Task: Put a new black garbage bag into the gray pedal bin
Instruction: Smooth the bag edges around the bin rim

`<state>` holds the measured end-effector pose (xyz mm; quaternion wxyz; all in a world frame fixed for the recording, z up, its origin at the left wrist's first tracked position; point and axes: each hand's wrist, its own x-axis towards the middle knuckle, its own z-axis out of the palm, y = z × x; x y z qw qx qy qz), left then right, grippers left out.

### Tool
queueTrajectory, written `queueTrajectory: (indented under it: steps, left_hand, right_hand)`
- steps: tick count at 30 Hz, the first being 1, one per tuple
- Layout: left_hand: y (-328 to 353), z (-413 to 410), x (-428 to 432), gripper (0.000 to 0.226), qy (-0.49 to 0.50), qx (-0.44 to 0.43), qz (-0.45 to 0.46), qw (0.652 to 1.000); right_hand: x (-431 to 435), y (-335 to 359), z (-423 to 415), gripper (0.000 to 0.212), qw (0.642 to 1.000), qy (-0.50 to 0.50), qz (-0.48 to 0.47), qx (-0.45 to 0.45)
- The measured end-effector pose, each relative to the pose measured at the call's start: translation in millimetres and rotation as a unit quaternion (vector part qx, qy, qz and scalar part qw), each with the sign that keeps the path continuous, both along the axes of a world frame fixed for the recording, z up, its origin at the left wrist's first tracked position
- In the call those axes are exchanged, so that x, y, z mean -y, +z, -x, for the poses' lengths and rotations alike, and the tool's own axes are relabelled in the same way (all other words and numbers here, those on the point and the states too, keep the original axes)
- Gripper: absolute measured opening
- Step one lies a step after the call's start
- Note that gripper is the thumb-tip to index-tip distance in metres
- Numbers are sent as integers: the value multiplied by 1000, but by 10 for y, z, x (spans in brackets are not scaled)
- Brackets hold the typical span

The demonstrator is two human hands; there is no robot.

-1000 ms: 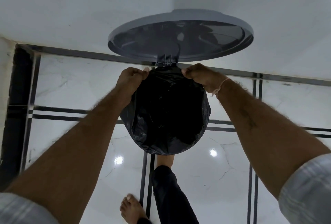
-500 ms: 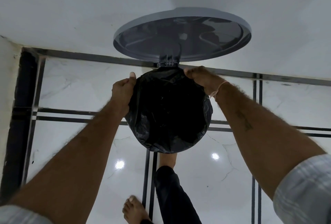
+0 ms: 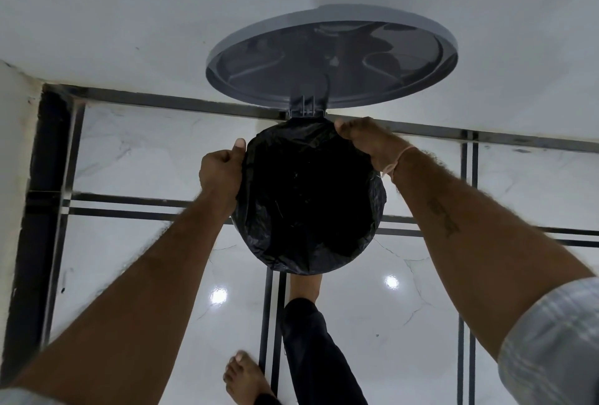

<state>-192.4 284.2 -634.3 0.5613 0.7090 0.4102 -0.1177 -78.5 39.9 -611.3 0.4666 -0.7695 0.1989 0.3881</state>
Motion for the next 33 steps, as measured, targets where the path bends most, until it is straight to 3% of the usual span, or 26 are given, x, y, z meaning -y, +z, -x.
queueTrajectory:
  steps: [3, 8, 11, 17, 19, 25, 28, 30, 33]
  left_hand:
    - [-30, 5, 23, 54, -62, 26, -58, 996]
    - [-48, 32, -60, 64, -36, -18, -17, 999]
    - [73, 64, -84, 54, -41, -38, -37, 998]
    - [673, 40, 26, 47, -79, -42, -144, 986]
    - [890, 48, 79, 48, -67, -16, -118, 991]
    - [1677, -166, 152, 66, 118, 54, 76, 989]
    - [2005, -400, 92, 63, 81, 77, 122, 986]
    - [2090, -453, 54, 62, 20, 52, 137, 989]
    - [2172, -363, 44, 63, -13, 31, 109, 993]
  right_hand:
    - [11, -10, 7, 32, 1000, -7, -23, 2]
    - [137, 71, 99, 28, 997, -54, -60, 19]
    - [206, 229, 251, 22, 989, -112, -82, 54]
    - [264, 525, 542, 13, 985, -113, -8, 129]
    - [234, 716, 589, 20, 983, -125, -19, 130]
    - [149, 1501, 483, 49, 933, -332, -116, 71]
    - [183, 1802, 289, 53, 922, -345, -138, 106]
    - [183, 1937, 202, 45, 929, -322, -149, 101]
    - [175, 1989, 232, 20, 963, -234, -64, 115]
